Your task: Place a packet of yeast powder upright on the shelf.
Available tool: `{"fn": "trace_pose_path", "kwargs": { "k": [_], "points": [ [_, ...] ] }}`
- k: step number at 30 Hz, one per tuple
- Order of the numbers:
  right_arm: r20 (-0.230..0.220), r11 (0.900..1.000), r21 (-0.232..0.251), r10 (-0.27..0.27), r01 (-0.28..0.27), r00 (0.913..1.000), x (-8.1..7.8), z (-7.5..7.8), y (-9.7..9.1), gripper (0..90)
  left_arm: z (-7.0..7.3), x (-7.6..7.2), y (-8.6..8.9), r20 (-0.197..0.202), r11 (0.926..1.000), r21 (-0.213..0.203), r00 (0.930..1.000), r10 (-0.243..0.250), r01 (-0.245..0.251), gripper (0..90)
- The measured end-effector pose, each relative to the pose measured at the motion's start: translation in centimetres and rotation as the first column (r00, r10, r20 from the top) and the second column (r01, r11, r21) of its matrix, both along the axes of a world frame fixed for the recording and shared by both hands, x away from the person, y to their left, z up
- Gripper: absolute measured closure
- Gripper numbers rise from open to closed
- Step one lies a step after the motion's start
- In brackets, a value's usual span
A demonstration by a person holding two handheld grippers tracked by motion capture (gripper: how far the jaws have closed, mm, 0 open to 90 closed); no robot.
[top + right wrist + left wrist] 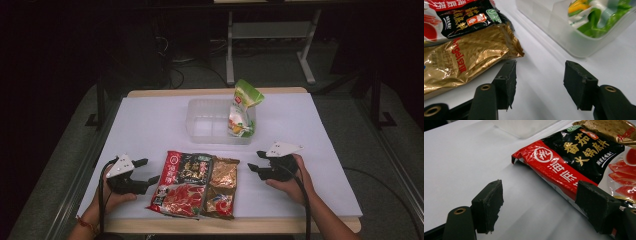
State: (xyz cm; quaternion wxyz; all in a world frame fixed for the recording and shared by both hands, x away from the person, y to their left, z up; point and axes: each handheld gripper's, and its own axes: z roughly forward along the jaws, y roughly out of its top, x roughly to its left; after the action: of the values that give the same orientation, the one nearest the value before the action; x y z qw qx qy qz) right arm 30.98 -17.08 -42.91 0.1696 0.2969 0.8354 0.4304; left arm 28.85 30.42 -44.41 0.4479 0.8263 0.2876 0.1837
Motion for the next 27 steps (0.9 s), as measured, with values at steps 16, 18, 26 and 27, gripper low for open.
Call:
{"fn": "trace_pose_path", "kwargs": {
  "k": [16,18,26,27],
  "points": [
    [-0.124,0.9925,0.103,0.079,-0.066,0.9892,-0.5,-1.1,1.8,32.3,0.4,-0.2,-0.9,-0.018,0.9989,-0.021,0.9990,-0.041,0.041,21.8],
    [-0.144,0.9907,0.114,0.090,-0.074,0.9855,-0.4,-1.2,2.2,29.8,0.4,-0.3,-0.9,-0.015,0.9989,-0.021,0.9990,-0.041,0.041,21.7],
    [-0.244,0.9835,0.121,0.161,-0.135,0.9565,0.0,-1.9,3.9,23.3,0.4,-0.8,-0.9,-0.019,0.9991,-0.002,0.9990,-0.041,0.041,21.7],
    [-0.252,0.9831,0.122,0.164,-0.137,0.9538,0.0,-1.9,4.1,23.1,0.3,-0.9,-0.9,-0.021,0.9992,0.000,0.9990,-0.040,0.040,21.7]
  ]
}}
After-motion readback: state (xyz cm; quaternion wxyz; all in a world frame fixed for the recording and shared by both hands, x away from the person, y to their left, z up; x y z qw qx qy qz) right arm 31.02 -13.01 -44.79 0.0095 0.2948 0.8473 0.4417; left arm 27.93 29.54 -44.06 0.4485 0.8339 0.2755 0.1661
